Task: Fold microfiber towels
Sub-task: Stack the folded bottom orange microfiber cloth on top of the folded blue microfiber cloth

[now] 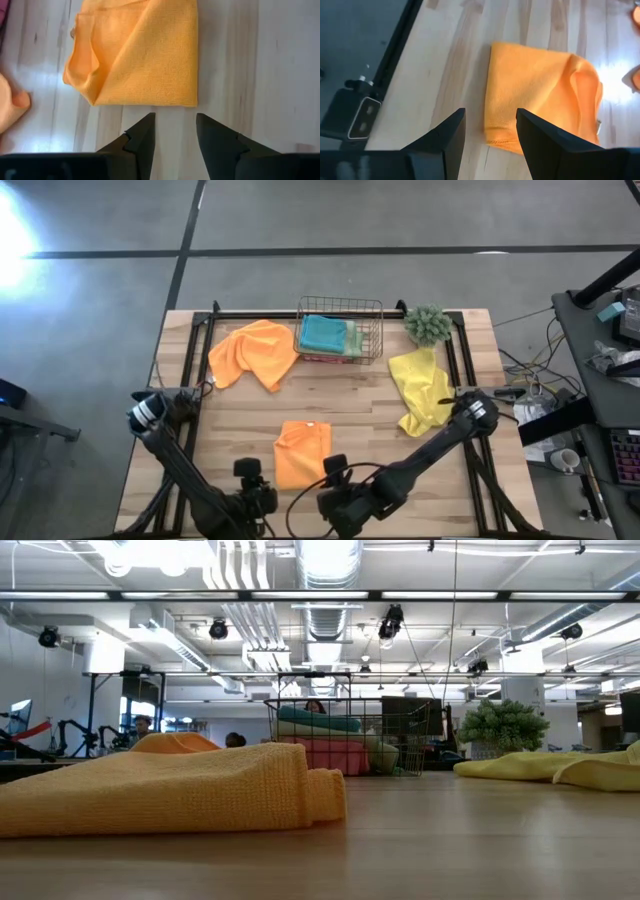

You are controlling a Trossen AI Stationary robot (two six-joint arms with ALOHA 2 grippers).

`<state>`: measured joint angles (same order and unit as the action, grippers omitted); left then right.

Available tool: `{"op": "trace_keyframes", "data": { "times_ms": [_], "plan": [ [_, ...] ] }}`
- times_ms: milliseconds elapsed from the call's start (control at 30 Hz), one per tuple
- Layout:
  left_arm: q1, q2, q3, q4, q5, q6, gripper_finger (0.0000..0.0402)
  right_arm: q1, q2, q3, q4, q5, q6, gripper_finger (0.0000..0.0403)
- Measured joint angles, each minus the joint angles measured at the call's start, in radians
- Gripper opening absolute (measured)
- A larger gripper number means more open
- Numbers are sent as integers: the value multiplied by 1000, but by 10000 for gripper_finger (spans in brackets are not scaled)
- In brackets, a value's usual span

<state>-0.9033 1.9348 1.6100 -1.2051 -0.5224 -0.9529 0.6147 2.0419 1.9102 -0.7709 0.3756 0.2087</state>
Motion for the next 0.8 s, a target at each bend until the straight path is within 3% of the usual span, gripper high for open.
{"op": "trace_keyframes", "data": {
  "times_ms": [233,500,633,800],
  "plan": [
    [6,33,0,28,0,-7,134,-20,43,0,2,-14,67,167],
    [39,41,-17,100,1,-3,198,-27,91,0,19,-43,69,167],
    [47,41,-71,178,1,-2,226,-29,105,-3,21,-43,71,167],
    [44,41,-176,316,0,0,230,-34,105,-5,30,-43,69,167]
  ]
}}
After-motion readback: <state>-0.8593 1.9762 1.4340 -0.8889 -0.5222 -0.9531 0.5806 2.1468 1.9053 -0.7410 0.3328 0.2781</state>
